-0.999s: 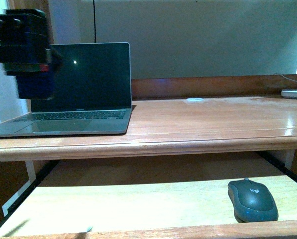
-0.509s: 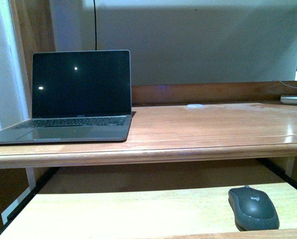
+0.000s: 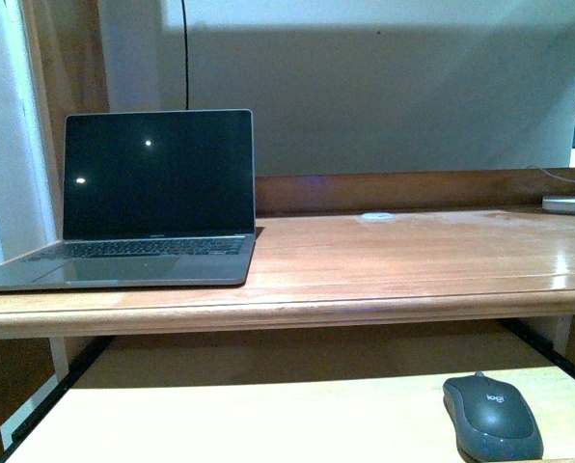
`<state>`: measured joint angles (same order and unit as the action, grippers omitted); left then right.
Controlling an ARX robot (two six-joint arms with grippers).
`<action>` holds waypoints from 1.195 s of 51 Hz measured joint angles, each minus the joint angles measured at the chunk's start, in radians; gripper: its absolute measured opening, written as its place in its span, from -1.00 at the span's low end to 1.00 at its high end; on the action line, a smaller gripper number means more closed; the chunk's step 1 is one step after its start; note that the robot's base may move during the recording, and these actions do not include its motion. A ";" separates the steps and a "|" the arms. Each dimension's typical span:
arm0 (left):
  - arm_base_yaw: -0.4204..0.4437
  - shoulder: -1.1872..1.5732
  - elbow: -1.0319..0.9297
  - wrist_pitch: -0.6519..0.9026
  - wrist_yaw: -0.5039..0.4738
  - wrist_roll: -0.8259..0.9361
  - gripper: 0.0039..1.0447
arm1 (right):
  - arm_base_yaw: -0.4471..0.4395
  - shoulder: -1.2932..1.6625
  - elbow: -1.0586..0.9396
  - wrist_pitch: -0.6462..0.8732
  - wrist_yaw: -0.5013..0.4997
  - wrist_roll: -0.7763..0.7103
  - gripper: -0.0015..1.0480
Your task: Place mouse
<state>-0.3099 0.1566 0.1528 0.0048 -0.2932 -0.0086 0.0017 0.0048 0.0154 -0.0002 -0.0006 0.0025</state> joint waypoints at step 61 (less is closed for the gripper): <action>0.305 -0.151 -0.141 -0.010 0.291 0.004 -0.95 | 0.579 1.196 0.620 0.145 0.452 -0.150 0.86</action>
<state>-0.0051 0.0055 0.0116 -0.0048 -0.0021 -0.0048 0.5804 1.2003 0.6357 0.1444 0.4515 -0.1474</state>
